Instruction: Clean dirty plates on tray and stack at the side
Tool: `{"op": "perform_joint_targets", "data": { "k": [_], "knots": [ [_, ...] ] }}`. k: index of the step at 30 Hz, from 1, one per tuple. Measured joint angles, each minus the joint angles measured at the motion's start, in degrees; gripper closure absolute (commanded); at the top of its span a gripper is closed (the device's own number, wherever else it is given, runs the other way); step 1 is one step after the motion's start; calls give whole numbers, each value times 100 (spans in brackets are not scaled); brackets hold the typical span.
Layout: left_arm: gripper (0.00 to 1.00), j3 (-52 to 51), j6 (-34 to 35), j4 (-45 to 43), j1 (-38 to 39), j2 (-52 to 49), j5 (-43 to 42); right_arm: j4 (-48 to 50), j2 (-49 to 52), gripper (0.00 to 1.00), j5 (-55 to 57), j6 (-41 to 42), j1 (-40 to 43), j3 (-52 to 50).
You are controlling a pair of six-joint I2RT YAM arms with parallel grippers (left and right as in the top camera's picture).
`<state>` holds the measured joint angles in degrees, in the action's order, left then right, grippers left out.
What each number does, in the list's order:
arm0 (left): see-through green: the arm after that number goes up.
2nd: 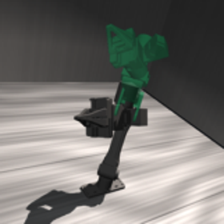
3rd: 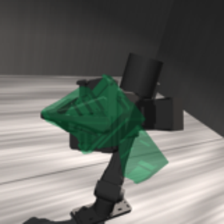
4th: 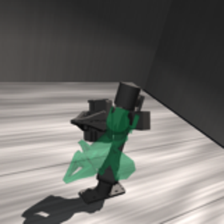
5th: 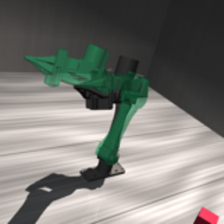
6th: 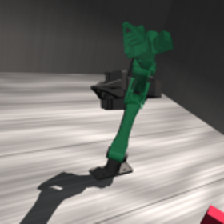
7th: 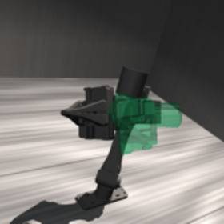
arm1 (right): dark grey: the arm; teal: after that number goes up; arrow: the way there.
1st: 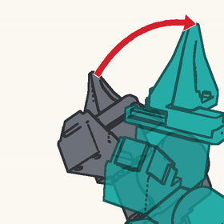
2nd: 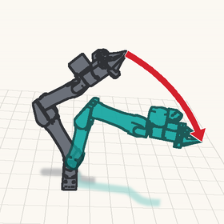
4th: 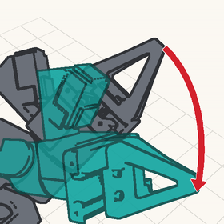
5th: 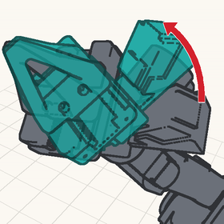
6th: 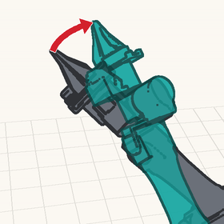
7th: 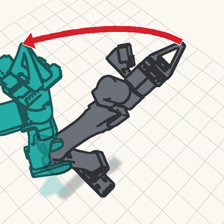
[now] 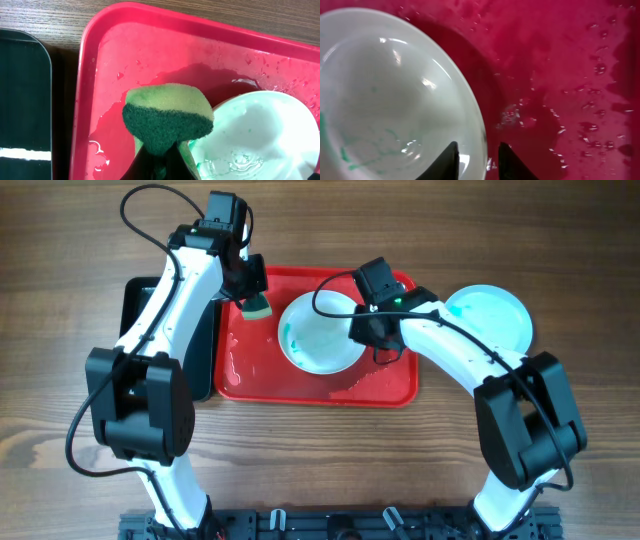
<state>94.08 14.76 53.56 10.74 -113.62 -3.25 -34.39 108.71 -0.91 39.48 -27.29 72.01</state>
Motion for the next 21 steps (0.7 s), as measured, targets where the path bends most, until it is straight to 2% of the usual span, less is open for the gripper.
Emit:
{"op": "perform_joint_targets", "data": {
  "k": [2,4,9,12,13,14,15,18,21],
  "knots": [
    [96,0,0,0,0,0,0,238,0,51,-286,-212,39,0],
    [96,0,0,0,0,0,0,479,0,51,-787,-769,173,2],
    [96,0,0,0,0,0,0,319,448,56,-1707,-2094,785,400],
    [96,0,0,0,0,0,0,-83,1045,68,-1952,-2712,962,918],
    [96,0,0,2,0,0,0,-328,1222,77,-2009,-2822,946,1130],
    [96,0,0,-2,0,0,0,-402,1360,91,-2055,-2920,920,1296],
    [96,0,0,0,0,0,0,-422,1438,96,-2096,-2997,894,1408],
    [96,0,0,0,2,0,-2,-507,1486,96,-2072,-2920,833,1515],
    [96,-17,9,-57,33,0,-2,-638,1486,96,-1958,-2319,831,1523]
  ]
}}
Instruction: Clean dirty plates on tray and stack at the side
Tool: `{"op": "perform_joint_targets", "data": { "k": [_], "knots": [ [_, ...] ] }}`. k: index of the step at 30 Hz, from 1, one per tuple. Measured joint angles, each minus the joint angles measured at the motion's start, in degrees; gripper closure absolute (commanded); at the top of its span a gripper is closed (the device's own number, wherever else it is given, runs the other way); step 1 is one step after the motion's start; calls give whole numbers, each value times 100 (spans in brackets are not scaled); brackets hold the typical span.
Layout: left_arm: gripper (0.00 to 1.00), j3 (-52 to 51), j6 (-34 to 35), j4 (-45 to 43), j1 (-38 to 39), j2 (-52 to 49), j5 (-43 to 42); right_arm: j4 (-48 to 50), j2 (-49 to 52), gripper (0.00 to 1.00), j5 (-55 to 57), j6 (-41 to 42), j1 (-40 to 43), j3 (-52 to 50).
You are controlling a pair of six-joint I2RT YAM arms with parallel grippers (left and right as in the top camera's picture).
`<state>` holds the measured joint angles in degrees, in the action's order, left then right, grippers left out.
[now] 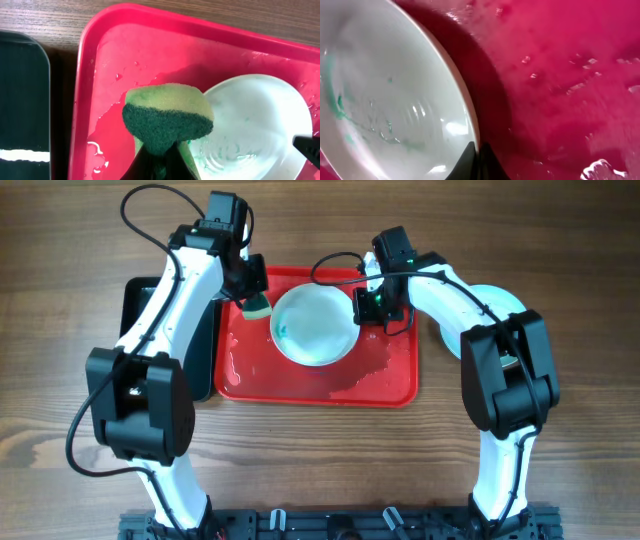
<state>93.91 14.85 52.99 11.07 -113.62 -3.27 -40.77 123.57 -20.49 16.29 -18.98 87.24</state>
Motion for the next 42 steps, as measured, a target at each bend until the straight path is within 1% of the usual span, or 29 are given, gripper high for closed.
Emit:
{"op": "perform_joint_targets", "data": {
  "k": [3,6,11,14,18,20,24,29,32,35,39,42],
  "knots": [
    [96,-190,76,-310,116,0,-2,-57,0,96,70,599,-11,2],
    [96,-772,116,-999,363,0,-4,-55,0,96,127,927,-39,2],
    [96,-1633,144,-2090,678,0,-4,-55,-2,96,146,1095,-37,2],
    [96,-1963,142,-2660,787,-7,-2,-55,0,95,149,1097,-39,2],
    [96,-2037,81,-2933,927,-164,-72,-59,-2,96,186,1113,-37,2],
    [96,-2035,-105,-3021,953,-199,-350,-63,0,96,238,1113,-31,2],
    [96,-2015,-367,-3047,1019,-264,-1202,-66,0,96,262,1113,-33,2],
    [96,-1814,-321,-2968,874,-398,-1794,-66,0,96,273,1113,-33,0],
    [96,-1617,-70,-2992,570,-450,-1655,-66,0,96,273,1113,-33,0],
    [96,-1550,61,-2911,308,-452,-1064,-48,0,96,269,1113,-37,0],
    [96,-1491,96,-2702,356,-450,-693,-35,0,96,269,1113,-66,0],
    [96,-1443,90,-2490,413,-450,-577,-35,0,96,267,1113,-66,0]
  ]
}}
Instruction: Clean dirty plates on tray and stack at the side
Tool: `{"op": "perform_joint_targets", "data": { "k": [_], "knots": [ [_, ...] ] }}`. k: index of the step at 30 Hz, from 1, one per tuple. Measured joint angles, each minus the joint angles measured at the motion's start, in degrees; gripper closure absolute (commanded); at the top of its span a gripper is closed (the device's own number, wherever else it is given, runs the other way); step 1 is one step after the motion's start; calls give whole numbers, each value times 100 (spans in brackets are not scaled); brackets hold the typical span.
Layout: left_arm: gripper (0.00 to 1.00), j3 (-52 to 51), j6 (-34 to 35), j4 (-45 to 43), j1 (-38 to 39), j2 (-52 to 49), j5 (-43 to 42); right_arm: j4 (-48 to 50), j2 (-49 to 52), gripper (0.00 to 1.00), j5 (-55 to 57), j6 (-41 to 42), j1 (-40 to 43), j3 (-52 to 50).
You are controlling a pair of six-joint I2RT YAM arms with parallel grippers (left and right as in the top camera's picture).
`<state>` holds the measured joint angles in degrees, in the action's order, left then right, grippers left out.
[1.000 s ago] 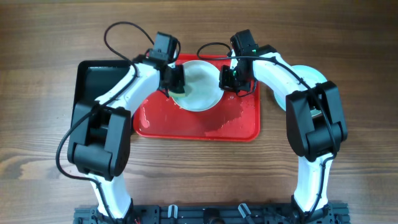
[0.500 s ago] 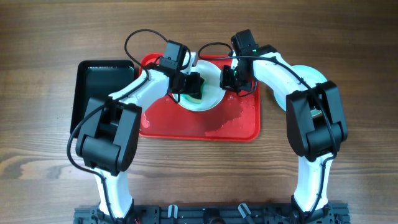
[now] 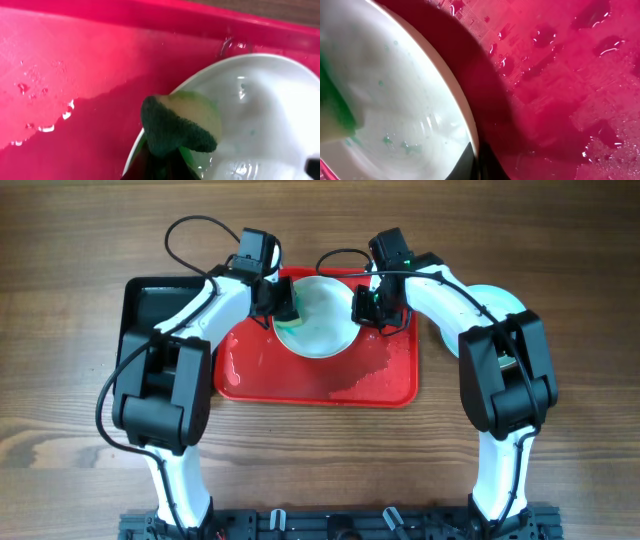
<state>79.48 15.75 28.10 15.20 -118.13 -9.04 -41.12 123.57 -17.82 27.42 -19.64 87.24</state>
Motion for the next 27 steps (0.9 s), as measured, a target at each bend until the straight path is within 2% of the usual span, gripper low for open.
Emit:
{"op": "perform_joint_targets", "data": {
  "k": [4,10,14,18,20,21,22,23,24,27],
  "knots": [
    [96,26,-330,339,98,0,-337,-13,0,96,0,-4,0,0],
    [96,31,-955,603,271,-9,-2004,-317,0,96,-122,-22,7,0],
    [96,531,-966,706,-48,15,-2411,-553,-2,95,-186,-22,7,2],
    [96,1113,-944,664,-544,446,-2435,-557,0,66,-214,35,7,-4],
    [96,1252,-942,798,-739,743,-2297,-450,-7,62,-278,76,7,-7],
    [96,1290,-940,935,-798,863,-2199,-413,-9,63,-310,79,2,-9],
    [96,1316,-942,1176,-820,933,-2068,-345,-13,71,-321,96,2,-11],
    [96,1325,-940,1421,-817,951,-1904,-260,-13,88,-321,116,2,-17],
    [96,1309,-942,1578,-800,938,-1731,-173,-13,96,-308,162,2,-28],
    [96,1099,-940,1928,-719,861,-1161,-52,-4,96,-295,142,7,-127]
  ]
}}
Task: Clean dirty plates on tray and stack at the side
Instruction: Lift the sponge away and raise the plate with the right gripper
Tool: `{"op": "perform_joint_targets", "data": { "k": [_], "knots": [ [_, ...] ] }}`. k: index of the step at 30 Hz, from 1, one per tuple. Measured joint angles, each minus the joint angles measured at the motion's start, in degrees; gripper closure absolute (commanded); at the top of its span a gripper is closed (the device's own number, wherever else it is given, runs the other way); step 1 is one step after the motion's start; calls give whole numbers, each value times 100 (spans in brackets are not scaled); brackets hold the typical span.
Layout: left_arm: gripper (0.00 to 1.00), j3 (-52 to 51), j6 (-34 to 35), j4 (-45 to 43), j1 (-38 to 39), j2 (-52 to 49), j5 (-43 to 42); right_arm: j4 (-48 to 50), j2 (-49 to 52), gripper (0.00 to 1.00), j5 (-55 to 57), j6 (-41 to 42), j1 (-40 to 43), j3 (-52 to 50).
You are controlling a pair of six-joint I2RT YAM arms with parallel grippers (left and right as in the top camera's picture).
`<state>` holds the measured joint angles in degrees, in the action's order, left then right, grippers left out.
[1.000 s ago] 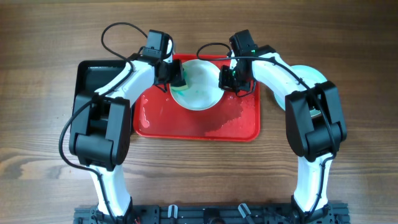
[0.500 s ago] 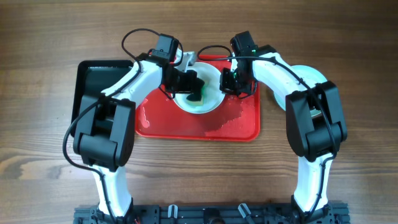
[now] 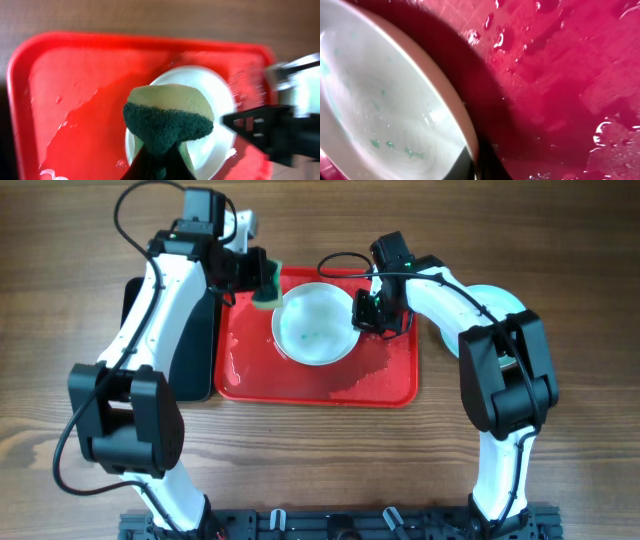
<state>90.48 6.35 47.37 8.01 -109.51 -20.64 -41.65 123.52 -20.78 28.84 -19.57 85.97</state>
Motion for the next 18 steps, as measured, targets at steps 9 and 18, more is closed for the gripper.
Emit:
{"op": "perform_joint_targets", "data": {
  "k": [9,18],
  "knots": [
    [96,-396,219,66,35,-59,605,-946,-538,96,1128,-15,-4,-96],
    [96,-398,369,61,35,-59,673,-2057,-2343,96,3700,94,-214,-109]
  ]
}}
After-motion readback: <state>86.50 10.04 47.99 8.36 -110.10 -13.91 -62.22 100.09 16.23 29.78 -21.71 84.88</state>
